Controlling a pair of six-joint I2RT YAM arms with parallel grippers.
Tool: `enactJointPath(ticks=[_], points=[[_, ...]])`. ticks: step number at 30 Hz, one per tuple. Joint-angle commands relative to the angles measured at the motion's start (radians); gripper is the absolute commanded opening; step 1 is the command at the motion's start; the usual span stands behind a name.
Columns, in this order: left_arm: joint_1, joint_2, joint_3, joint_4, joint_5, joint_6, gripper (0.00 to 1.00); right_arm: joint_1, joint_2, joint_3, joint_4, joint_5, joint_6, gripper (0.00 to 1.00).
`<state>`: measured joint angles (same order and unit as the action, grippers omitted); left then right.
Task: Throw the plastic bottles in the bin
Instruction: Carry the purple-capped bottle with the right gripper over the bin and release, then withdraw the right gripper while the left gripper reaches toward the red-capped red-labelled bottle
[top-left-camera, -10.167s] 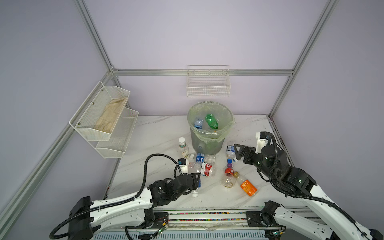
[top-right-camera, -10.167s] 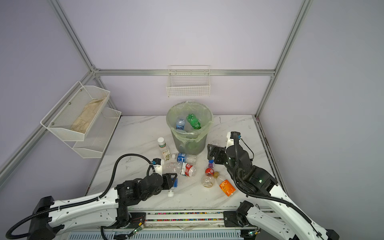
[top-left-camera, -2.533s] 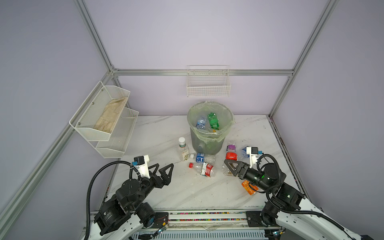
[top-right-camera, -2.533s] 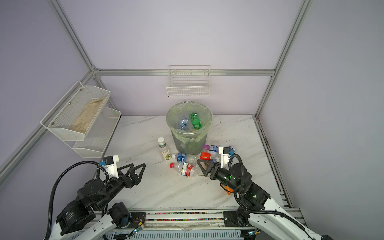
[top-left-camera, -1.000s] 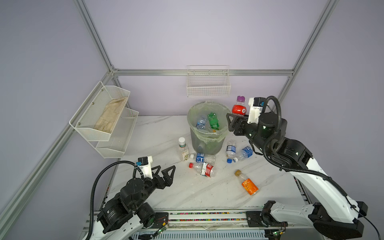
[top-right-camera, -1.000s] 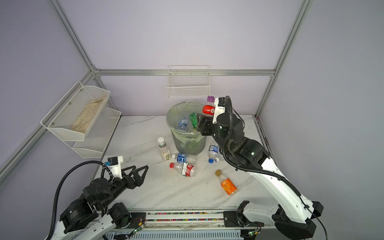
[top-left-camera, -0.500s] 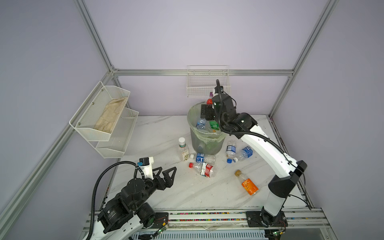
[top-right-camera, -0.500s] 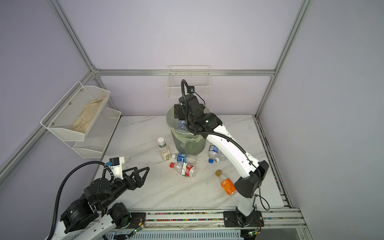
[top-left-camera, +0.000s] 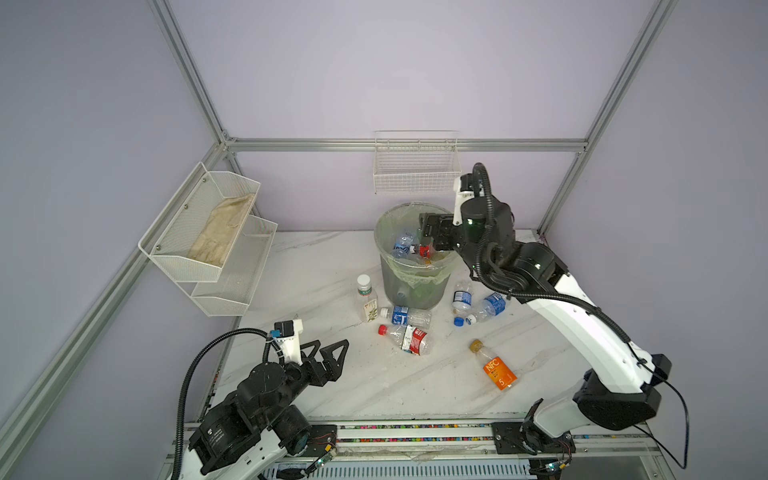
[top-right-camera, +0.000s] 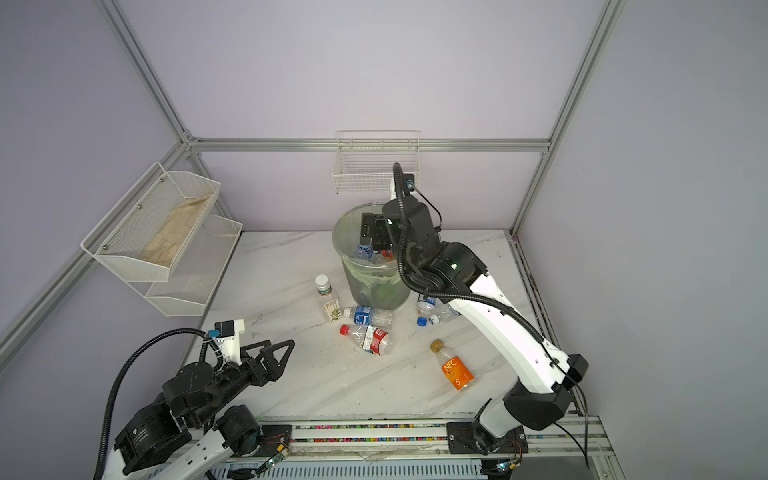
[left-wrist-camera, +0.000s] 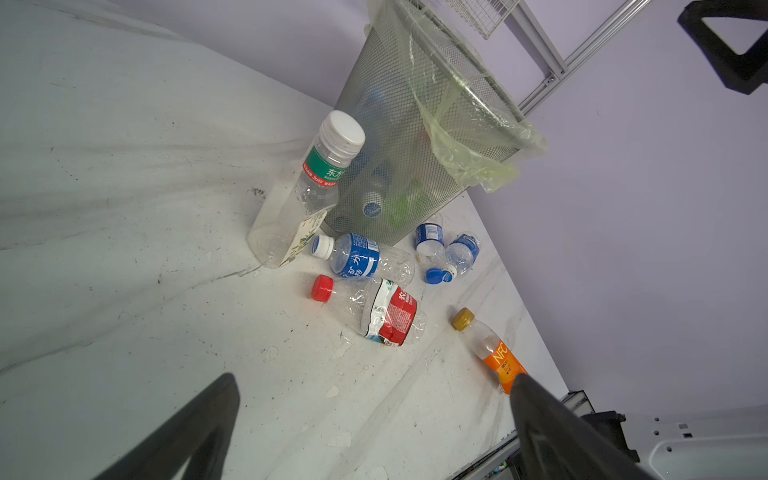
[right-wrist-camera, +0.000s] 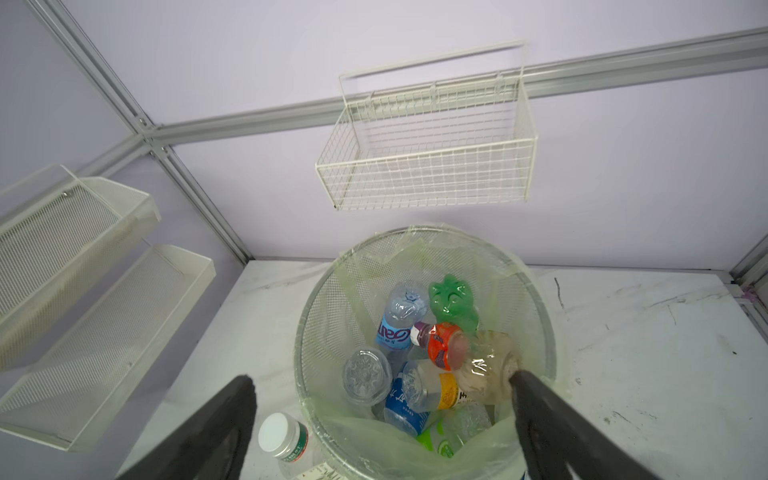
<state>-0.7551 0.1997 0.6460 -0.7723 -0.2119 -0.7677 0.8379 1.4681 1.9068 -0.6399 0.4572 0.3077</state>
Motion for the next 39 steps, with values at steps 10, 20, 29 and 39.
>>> enactJointPath(ticks=[10, 20, 29, 39], points=[[-0.003, 0.045, -0.037, 0.044, 0.054, -0.038, 1.0, 0.0, -0.307, -0.404, 0.077, 0.03, 0.131, 0.98], [-0.003, 0.177, -0.103, 0.183, 0.132, -0.079, 1.0, 0.001, -0.457, -0.618, 0.038, 0.054, 0.255, 0.97], [-0.021, 0.299, -0.261, 0.453, 0.211, -0.183, 1.0, 0.001, -0.599, -0.832, 0.035, 0.039, 0.363, 0.97], [-0.081, 0.582, -0.298, 0.727, 0.204, -0.237, 1.0, 0.001, -0.618, -0.898, 0.02, 0.008, 0.413, 0.97]])
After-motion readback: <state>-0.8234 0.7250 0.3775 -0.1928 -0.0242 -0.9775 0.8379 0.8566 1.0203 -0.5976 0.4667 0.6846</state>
